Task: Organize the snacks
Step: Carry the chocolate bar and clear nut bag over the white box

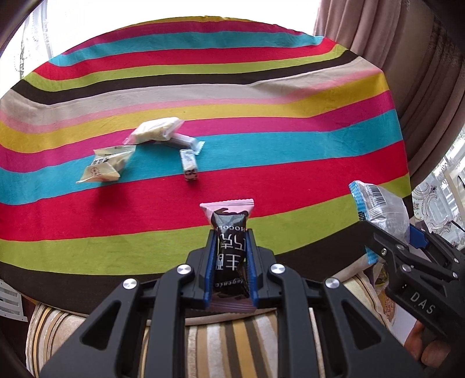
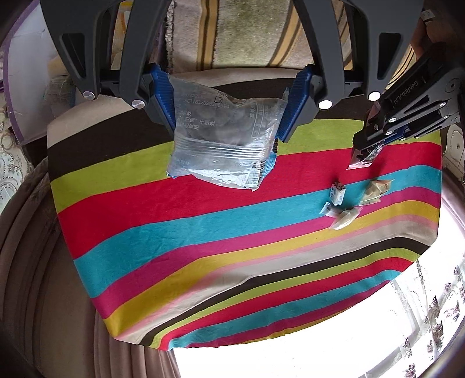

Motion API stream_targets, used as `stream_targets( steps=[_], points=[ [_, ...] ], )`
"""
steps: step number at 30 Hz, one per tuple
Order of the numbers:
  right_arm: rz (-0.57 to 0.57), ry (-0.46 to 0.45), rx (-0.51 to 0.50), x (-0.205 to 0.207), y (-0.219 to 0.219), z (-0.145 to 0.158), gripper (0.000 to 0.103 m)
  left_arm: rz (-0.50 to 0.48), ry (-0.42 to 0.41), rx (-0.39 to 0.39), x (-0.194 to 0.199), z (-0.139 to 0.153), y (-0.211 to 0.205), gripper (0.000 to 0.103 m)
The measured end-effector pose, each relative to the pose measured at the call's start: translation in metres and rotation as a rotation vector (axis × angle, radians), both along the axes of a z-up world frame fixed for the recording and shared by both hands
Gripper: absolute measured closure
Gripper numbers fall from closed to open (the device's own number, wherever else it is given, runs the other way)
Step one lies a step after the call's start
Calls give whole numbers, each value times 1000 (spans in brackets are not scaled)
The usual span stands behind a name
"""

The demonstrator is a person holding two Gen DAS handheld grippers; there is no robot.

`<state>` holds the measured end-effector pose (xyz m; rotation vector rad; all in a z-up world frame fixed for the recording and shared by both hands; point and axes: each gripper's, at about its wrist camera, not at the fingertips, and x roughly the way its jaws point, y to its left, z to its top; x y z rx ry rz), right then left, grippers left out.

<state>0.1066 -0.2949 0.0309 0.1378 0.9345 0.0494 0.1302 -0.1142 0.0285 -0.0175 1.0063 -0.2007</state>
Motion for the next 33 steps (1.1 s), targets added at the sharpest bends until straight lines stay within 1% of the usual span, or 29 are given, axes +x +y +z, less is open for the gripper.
stream_targets(
  steps=[6,12,19,25,30,33],
  points=[
    [-54,8,-2,-9,-32,-6,38,-74,7,9,-4,0,-37,84],
    [-110,30,-18,-19,-63,-19,38,-138,11,26,-10,-2,-70,84],
    [-179,64,-23,-37,-98,-34,38,-212,22,25,-19,-3,-101,84],
    [-254,76,-34,-53,-136,-38,38,-297,42,2,-30,-4,-132,84],
    [-321,85,-55,-67,-163,-39,38,-381,92,-38,-40,-10,-156,84],
    [-358,95,-67,-75,-177,-41,38,-427,108,-49,-47,-12,-169,84]
  ],
)
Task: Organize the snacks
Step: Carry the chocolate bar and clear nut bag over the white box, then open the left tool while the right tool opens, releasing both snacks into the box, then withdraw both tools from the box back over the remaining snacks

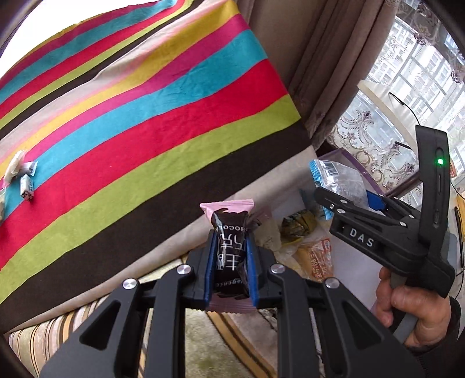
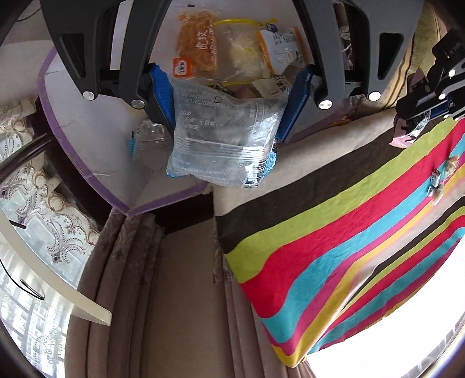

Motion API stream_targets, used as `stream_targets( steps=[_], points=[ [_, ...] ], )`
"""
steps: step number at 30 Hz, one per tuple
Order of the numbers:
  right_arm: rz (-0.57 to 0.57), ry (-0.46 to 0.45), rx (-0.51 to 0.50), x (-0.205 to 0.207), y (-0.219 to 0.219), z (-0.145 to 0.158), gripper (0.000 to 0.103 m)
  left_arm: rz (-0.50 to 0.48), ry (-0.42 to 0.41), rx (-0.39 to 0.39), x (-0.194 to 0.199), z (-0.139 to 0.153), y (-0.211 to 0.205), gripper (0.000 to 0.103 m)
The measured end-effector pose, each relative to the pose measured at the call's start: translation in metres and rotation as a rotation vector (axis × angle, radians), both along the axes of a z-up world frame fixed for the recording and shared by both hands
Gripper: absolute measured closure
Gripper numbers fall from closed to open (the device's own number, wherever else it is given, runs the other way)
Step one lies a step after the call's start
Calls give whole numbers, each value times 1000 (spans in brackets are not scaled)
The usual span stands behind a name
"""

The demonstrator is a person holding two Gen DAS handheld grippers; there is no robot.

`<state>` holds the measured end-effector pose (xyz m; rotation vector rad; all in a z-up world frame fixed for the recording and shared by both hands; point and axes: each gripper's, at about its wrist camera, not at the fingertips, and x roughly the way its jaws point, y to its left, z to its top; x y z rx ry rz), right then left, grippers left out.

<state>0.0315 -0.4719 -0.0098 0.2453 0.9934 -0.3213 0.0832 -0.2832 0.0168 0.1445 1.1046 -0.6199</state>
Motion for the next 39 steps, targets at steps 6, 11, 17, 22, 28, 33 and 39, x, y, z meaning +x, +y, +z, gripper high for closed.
stream_targets(
  steps=[6,11,17,22,28,33,39],
  points=[
    [-41,15,-9,-10,-13,-1,37,-72,38,-14,-14,-4,-18,84],
    [-56,27,-46,-12,-15,-1,27,-116,55,-24,-17,-6,-23,54],
    [-51,14,-61,-12,-12,8,21,-94,52,-33,-18,-4,-21,49],
    [-42,10,-54,-7,-4,11,18,-73,48,-51,-15,-1,-13,46],
    [-9,10,-45,2,17,13,16,-27,16,-53,-11,4,2,46],
    [40,9,-39,13,40,16,16,50,13,-67,3,4,28,46],
    [112,10,-34,28,72,20,16,166,-11,-69,20,7,71,46]
  ],
)
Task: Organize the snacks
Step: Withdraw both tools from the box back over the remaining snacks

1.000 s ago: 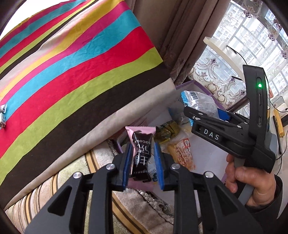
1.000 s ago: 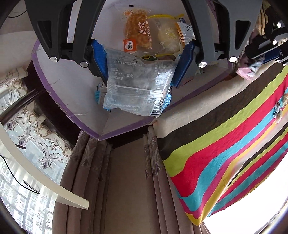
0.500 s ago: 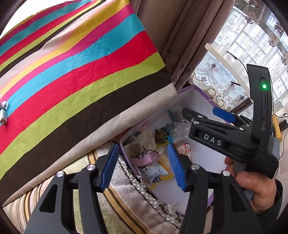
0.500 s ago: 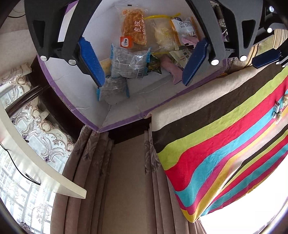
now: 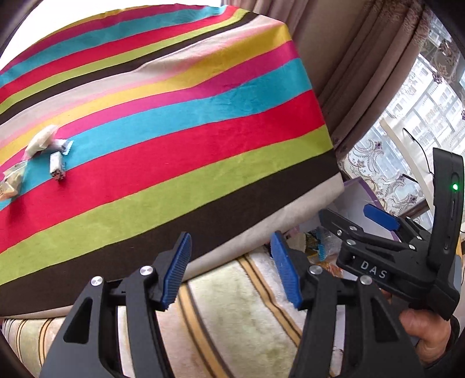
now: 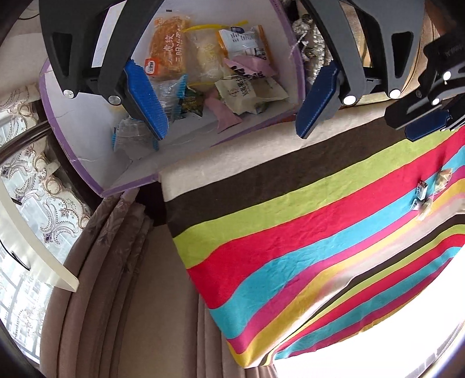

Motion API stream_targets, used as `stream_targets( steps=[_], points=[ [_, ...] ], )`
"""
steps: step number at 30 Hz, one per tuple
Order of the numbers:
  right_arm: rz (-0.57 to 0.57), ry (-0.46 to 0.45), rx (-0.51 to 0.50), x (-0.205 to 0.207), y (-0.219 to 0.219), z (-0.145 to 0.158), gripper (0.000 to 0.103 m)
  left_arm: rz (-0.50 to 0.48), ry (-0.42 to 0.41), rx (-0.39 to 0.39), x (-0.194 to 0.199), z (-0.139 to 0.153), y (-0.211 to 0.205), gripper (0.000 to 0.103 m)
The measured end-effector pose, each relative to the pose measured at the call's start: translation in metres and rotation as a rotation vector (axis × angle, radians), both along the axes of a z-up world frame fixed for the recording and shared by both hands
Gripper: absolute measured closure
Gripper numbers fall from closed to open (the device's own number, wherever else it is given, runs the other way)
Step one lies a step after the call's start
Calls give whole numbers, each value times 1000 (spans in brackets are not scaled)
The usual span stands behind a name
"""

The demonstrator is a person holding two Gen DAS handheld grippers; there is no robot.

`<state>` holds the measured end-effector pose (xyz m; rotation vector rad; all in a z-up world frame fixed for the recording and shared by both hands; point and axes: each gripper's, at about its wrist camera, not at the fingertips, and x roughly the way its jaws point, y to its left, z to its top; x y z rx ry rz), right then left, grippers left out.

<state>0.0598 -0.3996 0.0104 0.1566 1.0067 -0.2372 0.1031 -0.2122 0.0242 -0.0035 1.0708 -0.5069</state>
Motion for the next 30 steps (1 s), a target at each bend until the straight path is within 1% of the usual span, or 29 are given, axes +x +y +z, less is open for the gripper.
stream_targets(
  steps=[4,10,15,17,22,25,27,30],
  points=[
    [41,-3,8,10,20,5,16,94,-18,3,12,1,37,46],
    [85,-16,24,25,53,10,16,231,-52,31,33,4,91,45],
    [129,-24,15,38,81,13,16,334,-84,62,53,8,144,44],
    [142,-28,15,45,89,15,16,383,-100,72,61,10,167,40],
    [175,-32,10,62,115,15,16,498,-119,77,81,11,220,36],
    [203,-39,7,72,131,15,16,522,-118,75,92,6,240,33],
    [225,-43,4,79,143,14,16,525,-111,74,98,0,247,30],
    [261,-59,0,90,161,17,16,524,-96,73,106,-8,251,29]
  ],
)
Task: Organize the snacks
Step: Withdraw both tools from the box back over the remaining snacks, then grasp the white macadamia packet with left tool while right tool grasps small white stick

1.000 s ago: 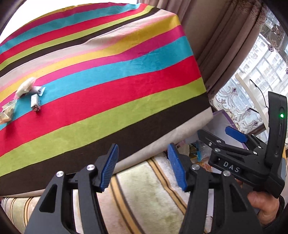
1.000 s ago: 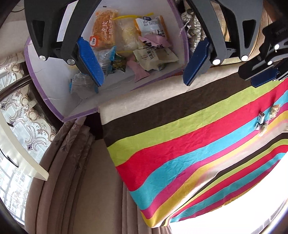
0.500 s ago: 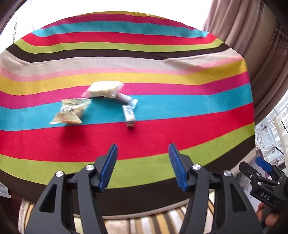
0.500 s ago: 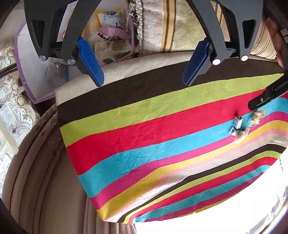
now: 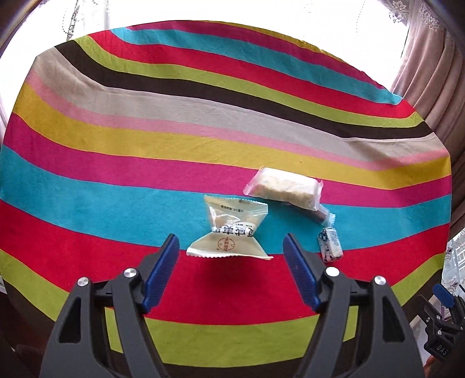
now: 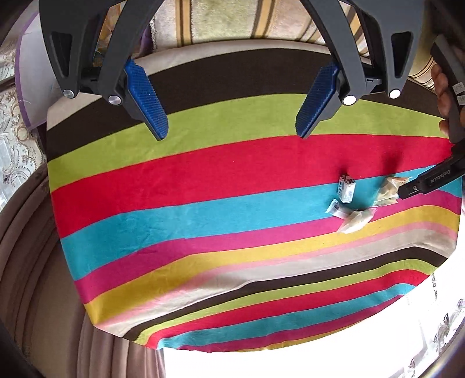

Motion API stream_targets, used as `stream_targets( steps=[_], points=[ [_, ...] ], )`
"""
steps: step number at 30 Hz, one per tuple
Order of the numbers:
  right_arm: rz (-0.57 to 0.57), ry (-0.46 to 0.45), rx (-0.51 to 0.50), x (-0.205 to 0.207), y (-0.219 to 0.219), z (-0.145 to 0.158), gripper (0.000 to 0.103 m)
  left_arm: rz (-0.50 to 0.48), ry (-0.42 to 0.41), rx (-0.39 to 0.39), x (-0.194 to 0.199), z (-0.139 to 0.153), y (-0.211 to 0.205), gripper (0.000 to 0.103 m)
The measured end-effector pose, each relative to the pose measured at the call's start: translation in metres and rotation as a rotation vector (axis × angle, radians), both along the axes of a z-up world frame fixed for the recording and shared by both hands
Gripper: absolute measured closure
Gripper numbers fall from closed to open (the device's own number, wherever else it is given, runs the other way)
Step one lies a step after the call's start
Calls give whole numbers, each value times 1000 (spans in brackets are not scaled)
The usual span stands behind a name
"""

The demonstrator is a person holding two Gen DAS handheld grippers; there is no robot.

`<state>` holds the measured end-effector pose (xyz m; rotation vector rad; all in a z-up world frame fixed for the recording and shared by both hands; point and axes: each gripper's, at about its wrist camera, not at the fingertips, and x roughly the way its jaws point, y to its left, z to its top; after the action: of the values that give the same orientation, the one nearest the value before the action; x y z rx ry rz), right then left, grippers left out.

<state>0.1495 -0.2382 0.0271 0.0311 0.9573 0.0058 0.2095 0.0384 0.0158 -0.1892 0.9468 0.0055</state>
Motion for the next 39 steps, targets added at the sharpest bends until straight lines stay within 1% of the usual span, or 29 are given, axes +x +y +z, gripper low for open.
stream_targets(
  steps=[6,10,12,13,17,21,22,23,31,33,35,36,39],
  points=[
    [71,-14,1,22,40,0,16,-6,27,11,12,-15,2,29],
    [120,-21,8,36,64,-3,16,-10,41,39,19,-23,2,30],
    [135,-21,13,43,73,-6,16,-14,49,44,22,-26,1,35],
    [143,-18,13,46,78,-8,16,-17,54,48,23,-28,0,40],
    [174,-14,7,56,97,-14,16,-30,50,82,23,-30,-5,40],
    [203,-9,-1,66,110,-21,18,-23,42,71,22,-30,0,42],
    [207,-7,-2,68,112,-22,20,-19,41,70,22,-30,0,43],
    [209,-2,-4,71,114,-24,24,-15,41,70,22,-30,0,43],
    [232,25,2,84,124,-36,40,12,34,56,16,-29,7,44],
    [235,33,6,86,126,-39,47,16,33,53,14,-29,6,44],
    [240,44,16,89,126,-42,58,17,33,51,13,-28,6,45],
    [240,41,10,89,126,-42,60,16,33,52,14,-28,6,45],
    [240,33,3,88,126,-42,73,12,33,55,13,-27,6,45]
  ],
)
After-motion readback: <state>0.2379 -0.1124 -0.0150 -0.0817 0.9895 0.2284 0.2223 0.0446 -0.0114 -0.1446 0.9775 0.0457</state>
